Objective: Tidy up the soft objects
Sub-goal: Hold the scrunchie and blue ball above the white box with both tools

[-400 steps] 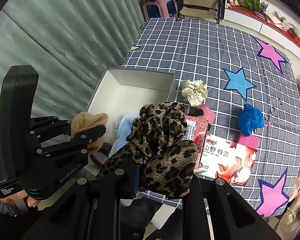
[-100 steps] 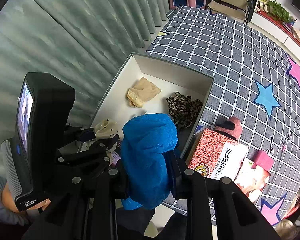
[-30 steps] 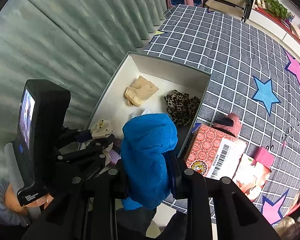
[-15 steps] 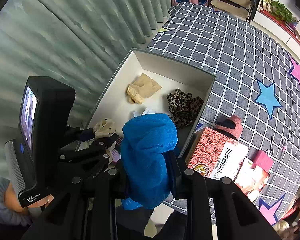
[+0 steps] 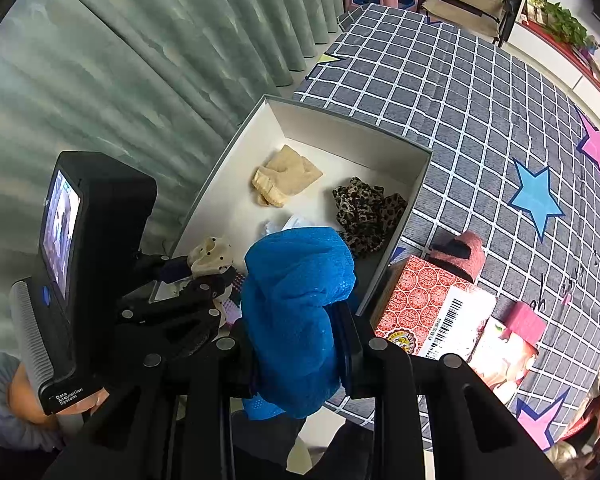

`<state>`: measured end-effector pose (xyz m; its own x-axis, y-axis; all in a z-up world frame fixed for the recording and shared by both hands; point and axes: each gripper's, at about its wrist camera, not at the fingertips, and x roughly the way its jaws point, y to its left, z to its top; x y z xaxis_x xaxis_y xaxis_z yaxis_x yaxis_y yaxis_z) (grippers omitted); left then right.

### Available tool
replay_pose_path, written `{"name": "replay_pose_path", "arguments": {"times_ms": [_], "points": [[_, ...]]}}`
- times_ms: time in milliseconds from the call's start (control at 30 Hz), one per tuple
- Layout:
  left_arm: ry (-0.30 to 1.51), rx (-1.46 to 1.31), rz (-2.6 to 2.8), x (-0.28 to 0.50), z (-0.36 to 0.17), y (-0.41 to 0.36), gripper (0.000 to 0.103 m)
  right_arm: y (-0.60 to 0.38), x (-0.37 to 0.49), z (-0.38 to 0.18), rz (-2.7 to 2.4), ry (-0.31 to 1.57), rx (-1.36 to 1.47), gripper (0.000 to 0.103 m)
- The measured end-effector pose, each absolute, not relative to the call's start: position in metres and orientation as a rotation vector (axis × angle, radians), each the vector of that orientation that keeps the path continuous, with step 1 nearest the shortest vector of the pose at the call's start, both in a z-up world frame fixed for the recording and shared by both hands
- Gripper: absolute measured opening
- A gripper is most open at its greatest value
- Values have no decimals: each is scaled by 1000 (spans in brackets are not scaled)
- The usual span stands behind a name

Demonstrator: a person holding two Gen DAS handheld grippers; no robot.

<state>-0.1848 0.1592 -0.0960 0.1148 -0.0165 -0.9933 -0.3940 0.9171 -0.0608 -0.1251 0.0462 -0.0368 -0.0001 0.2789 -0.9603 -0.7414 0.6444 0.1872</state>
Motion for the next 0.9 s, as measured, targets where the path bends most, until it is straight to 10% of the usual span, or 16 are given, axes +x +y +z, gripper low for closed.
{"name": "replay_pose_path", "arguments": {"times_ms": [900], "points": [[1440, -359, 284, -183, -100, 162, 27, 73, -105, -35, 858, 1311, -442, 30]]}}
